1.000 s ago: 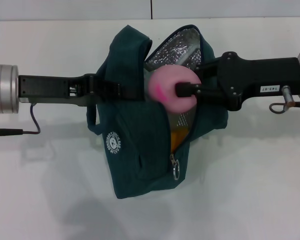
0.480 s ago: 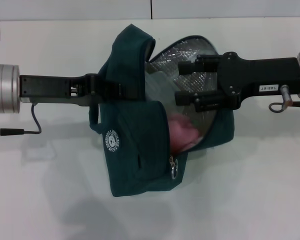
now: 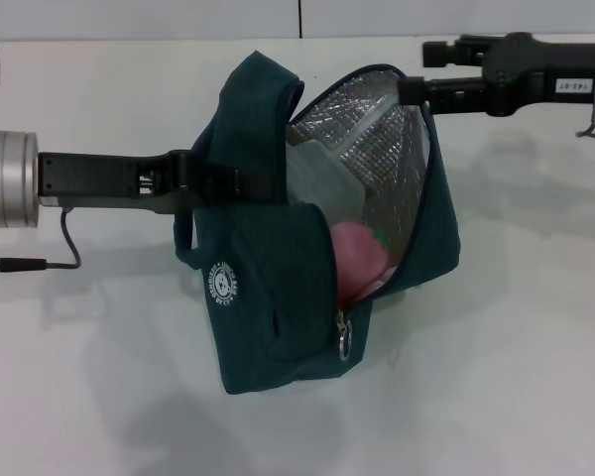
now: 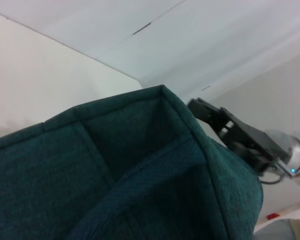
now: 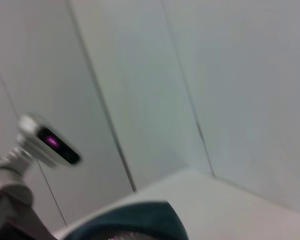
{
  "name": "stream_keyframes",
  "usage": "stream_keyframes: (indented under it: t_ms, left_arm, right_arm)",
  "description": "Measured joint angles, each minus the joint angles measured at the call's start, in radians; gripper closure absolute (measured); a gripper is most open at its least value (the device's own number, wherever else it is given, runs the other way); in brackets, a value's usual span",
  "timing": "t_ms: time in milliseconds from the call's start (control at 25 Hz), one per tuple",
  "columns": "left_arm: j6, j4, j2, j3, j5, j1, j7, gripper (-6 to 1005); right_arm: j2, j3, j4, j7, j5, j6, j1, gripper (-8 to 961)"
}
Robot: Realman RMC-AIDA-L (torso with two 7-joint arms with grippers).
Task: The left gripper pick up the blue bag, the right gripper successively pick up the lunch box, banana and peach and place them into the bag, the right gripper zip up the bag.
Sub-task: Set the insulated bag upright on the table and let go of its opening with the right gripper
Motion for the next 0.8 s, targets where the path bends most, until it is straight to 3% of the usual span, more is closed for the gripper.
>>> stream_keyframes:
  t_ms: [120,360,600,800]
  left_arm:
    - [0.0,0.0,0.0,0.001,0.0,0.0,0.0,967]
    - [0.0,0.0,-0.002,0.0,0.002,0.001,0.0,967]
    - [0.0,0.0,-0.002,0.0,0.001,0.0,0.0,967]
    - [0.0,0.0,-0.001,-0.001,0.001,0.0,0.002,967]
  right_arm:
    - [-0.005,0.0,-0.061,0.11,-0.097,0.006,0.021,141]
    - [0.034,-0.023,-0.177,0.236,-0.218,-0.007,0.041,149]
    - [0.033,-0.082,-0.247,0.382,-0.311,-0.001,0.054,151]
    - [0.036,-0.092,-0.261,0.388,-0.339,-0.001,0.049,152]
